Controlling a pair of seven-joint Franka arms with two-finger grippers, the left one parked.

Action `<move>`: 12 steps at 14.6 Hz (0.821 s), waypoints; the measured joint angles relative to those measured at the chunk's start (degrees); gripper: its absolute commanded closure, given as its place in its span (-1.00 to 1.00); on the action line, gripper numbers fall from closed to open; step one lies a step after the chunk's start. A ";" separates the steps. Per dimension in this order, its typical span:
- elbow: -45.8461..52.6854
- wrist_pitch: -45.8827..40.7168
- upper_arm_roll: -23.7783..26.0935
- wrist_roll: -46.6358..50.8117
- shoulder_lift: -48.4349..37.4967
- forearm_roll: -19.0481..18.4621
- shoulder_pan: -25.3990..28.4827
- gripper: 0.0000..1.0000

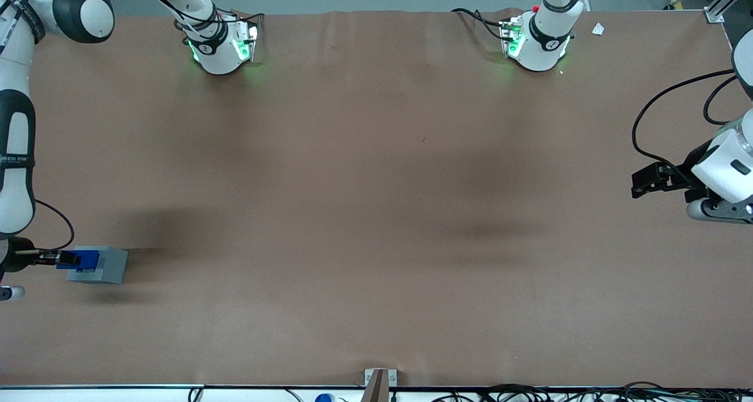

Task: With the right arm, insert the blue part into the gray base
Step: 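Press the blue block down into the gray base, then open the right gripper to release the blue block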

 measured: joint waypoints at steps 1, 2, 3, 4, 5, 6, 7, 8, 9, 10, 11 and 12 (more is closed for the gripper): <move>-0.08 0.12 0.00 0.00 -0.03 0.00 0.00 1.00; -0.21 0.33 0.00 0.01 -0.09 0.00 0.00 1.00; -0.44 0.85 0.01 0.01 -0.17 0.04 0.00 1.00; -0.83 1.61 0.01 0.01 -0.32 0.08 -0.01 1.00; -1.20 2.44 0.01 0.01 -0.46 0.15 -0.02 1.00; -1.64 3.13 0.02 0.00 -0.59 0.20 -0.03 1.00; -2.26 4.05 0.01 0.00 -0.58 0.20 -0.08 0.99; -2.74 4.56 0.01 0.00 -0.60 0.20 -0.12 1.00; -2.87 4.70 0.01 0.00 -0.68 0.20 -0.14 0.99; -3.01 4.88 0.01 0.00 -0.73 0.21 -0.18 0.96; -3.19 5.04 0.02 0.00 -0.83 0.23 -0.19 0.64; -3.29 5.13 0.04 0.00 -0.89 0.23 -0.19 0.08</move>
